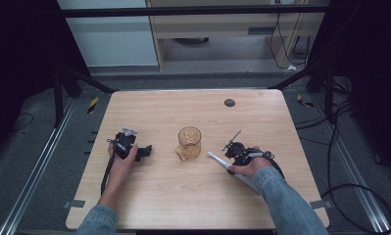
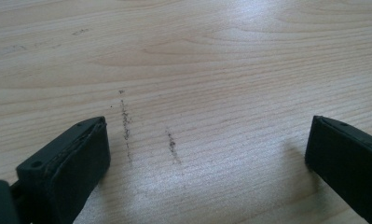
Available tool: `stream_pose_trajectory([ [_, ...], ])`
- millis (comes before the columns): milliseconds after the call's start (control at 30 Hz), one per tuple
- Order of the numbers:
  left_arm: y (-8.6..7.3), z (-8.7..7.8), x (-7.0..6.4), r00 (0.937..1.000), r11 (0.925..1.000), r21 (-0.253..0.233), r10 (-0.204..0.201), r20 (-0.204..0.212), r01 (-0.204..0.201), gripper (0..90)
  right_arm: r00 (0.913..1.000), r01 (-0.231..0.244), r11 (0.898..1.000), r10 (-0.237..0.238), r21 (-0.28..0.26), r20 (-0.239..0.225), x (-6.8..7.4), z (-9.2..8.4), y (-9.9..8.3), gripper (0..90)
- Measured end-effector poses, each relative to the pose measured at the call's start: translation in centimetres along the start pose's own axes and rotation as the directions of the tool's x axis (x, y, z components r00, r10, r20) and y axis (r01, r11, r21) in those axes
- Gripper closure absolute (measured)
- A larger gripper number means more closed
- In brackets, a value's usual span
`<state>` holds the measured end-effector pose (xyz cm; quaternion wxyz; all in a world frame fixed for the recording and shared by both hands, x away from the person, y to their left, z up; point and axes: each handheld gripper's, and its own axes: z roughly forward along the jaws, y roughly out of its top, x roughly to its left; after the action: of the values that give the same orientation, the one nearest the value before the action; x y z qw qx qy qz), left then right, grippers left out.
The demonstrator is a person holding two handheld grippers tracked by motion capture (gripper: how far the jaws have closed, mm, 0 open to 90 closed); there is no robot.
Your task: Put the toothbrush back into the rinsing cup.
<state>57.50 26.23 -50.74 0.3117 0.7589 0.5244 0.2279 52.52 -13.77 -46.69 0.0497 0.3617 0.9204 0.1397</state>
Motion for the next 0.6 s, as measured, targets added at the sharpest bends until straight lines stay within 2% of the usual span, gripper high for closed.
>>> stream_pose_trajectory([
  [367, 0.02, 0.0, 0.0, 1.0, 1.0, 0.002, 0.0, -0.001, 0.0, 0.0, 1.0, -0.001, 1.0, 0.002, 0.008, -0.009, -0.04, 0.09, 0.14, 66.3],
  [600, 0.01, 0.01, 0.01, 1.0, 1.0, 0.0, -0.001, 0.0, 0.001, 0.0, 0.9999, 0.0, 1.0, 0.0, 0.013, -0.011, -0.08, 0.03, 0.21, 66.9],
])
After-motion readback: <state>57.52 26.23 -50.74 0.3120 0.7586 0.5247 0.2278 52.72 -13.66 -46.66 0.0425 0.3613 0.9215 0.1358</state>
